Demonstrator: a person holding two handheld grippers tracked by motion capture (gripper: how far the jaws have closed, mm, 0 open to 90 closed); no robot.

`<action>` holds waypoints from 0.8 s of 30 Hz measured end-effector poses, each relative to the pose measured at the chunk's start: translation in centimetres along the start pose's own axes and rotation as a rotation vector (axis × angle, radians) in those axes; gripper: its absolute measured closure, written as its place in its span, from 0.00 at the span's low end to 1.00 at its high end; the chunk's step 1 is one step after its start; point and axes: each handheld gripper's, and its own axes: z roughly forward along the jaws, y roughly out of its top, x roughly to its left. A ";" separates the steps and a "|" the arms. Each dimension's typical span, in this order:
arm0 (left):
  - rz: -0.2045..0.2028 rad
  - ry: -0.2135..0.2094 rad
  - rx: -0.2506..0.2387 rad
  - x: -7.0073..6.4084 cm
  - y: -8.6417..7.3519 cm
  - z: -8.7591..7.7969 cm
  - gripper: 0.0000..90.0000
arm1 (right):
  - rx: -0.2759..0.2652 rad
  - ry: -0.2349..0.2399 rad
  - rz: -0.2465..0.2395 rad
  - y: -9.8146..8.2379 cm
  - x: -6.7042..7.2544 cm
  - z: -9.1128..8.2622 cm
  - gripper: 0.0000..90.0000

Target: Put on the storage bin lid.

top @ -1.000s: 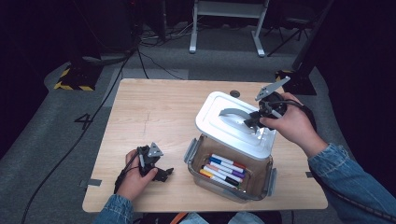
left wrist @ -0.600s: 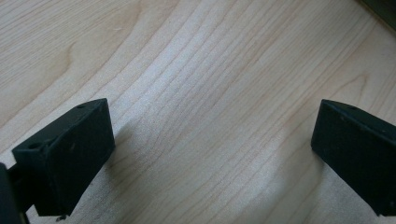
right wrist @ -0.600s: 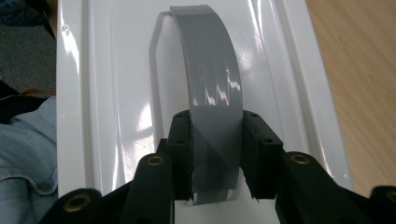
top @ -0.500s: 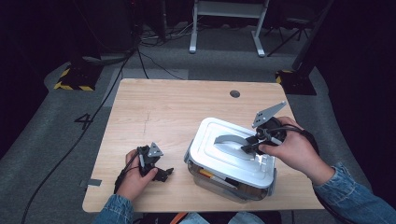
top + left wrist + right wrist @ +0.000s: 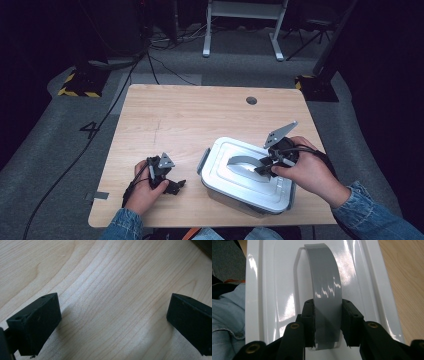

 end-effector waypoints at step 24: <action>-0.004 0.007 0.005 0.1 -0.3 -0.3 0.00 | -0.173 0.013 -0.007 -0.1 -0.3 -0.9 0.51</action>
